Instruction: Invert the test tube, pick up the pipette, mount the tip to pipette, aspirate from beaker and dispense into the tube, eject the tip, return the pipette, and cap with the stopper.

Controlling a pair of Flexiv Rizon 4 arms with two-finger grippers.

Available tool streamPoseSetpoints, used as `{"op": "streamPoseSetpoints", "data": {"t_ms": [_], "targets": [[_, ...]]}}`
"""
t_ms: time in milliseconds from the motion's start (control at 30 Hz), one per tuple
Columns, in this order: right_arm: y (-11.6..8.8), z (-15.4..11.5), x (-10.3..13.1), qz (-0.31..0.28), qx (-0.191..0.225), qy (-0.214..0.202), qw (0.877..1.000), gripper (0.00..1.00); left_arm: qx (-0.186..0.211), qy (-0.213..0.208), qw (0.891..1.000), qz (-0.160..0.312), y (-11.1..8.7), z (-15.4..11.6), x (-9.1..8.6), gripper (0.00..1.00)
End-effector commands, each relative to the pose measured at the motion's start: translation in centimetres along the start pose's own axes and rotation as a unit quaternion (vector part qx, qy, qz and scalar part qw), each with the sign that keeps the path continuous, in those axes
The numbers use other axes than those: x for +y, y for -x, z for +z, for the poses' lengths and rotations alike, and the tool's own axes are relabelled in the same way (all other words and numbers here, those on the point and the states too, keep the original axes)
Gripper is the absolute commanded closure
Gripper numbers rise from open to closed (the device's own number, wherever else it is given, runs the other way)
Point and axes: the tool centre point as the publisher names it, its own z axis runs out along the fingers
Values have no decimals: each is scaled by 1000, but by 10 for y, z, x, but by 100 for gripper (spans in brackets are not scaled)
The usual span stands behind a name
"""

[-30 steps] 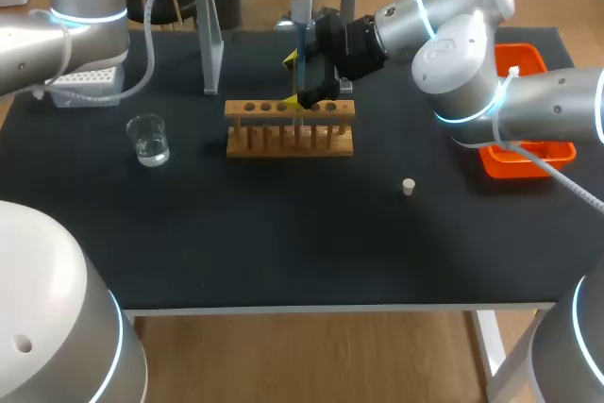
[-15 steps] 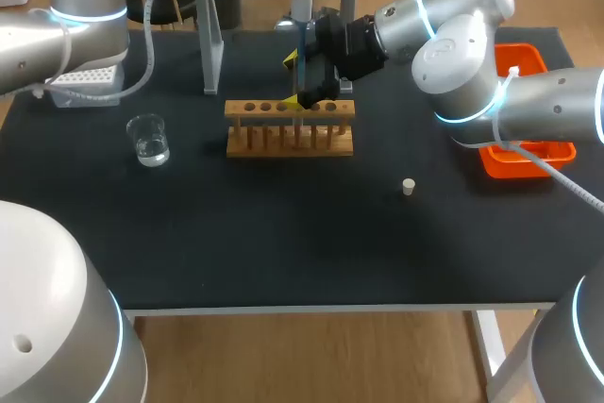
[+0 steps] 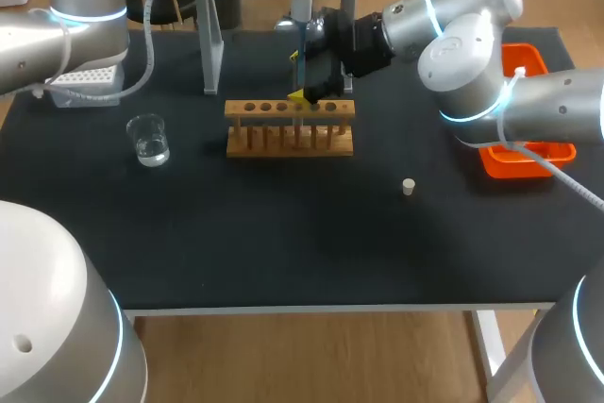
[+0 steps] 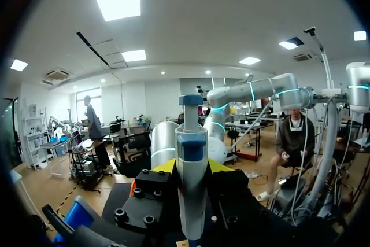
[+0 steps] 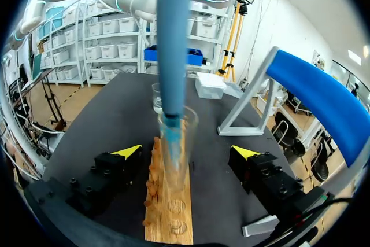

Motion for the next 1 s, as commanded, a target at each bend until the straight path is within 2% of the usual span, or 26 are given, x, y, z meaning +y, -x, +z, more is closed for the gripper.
{"op": "streamPoseSetpoints", "data": {"t_ms": [33, 233, 533, 833, 1000], "targets": [[-6, -21, -8, 11, 4, 22, 1000, 0, 2, 0, 1000, 0, 1, -1, -1, 100], [-6, -44, -8, 17, 0, 60, 998, 0, 2, 0, 1000, 0, 1, -1, -1, 100], [-11, -87, 4, 5, -13, 123, 992, 0, 2, 0, 1000, 0, 1, -1, -1, 100], [-22, -143, 31, 7, -24, 197, 980, 0, 2, 0, 1000, 0, 1, -1, -1, 100], [-28, -167, 54, 6, -20, 231, 973, 0, 2, 0, 1000, 0, 1, -1, -1, 100]]}}
